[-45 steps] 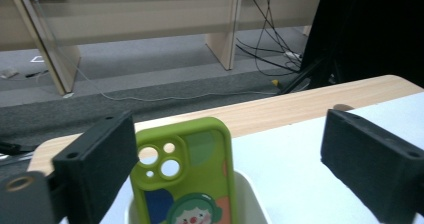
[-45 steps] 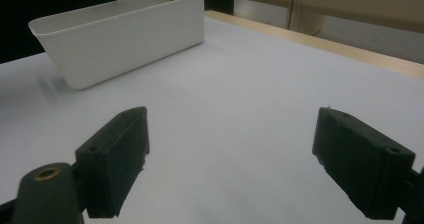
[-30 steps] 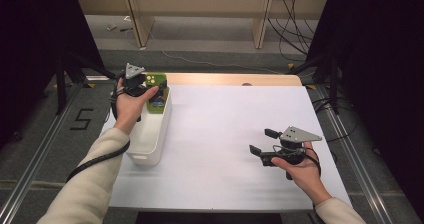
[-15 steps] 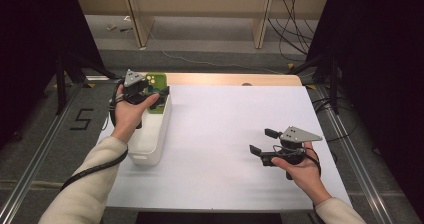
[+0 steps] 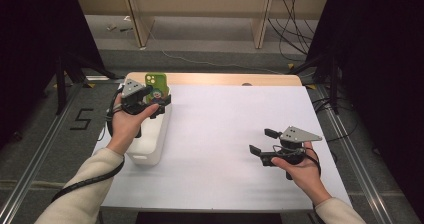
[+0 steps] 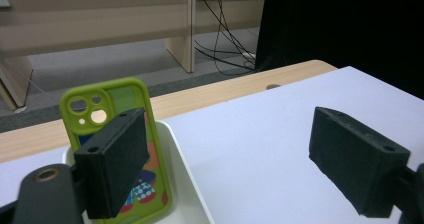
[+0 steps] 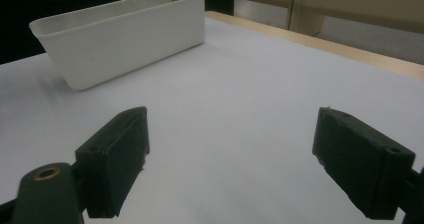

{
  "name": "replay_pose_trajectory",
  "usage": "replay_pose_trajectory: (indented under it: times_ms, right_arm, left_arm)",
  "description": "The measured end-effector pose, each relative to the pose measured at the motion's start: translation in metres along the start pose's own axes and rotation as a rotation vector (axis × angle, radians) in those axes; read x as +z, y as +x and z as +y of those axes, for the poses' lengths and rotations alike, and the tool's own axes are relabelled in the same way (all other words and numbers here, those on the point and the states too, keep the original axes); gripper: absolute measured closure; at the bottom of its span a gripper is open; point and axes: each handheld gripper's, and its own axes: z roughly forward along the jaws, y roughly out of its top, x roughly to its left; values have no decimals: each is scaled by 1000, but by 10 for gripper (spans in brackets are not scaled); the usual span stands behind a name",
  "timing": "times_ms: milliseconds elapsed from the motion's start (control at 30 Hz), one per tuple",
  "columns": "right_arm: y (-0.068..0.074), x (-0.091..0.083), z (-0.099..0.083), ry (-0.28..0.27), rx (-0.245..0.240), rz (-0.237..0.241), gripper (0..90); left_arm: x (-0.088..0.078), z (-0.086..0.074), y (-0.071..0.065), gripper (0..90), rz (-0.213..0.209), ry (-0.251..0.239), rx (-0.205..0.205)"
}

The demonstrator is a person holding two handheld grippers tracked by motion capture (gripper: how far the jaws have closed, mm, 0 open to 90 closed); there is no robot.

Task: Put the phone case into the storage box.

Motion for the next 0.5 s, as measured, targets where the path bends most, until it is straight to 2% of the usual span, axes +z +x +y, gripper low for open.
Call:
replay_pose_trajectory:
  times_ms: [267, 500]
  right_arm:
    - [0, 0, 0, -1, -1, 0, 160]
    - [0, 0, 0, -2, 0, 0, 160]
  left_arm:
    - [-11, -8, -9, 155, -15, -20, 21]
    - [-18, -17, -13, 154, -39, -40, 16]
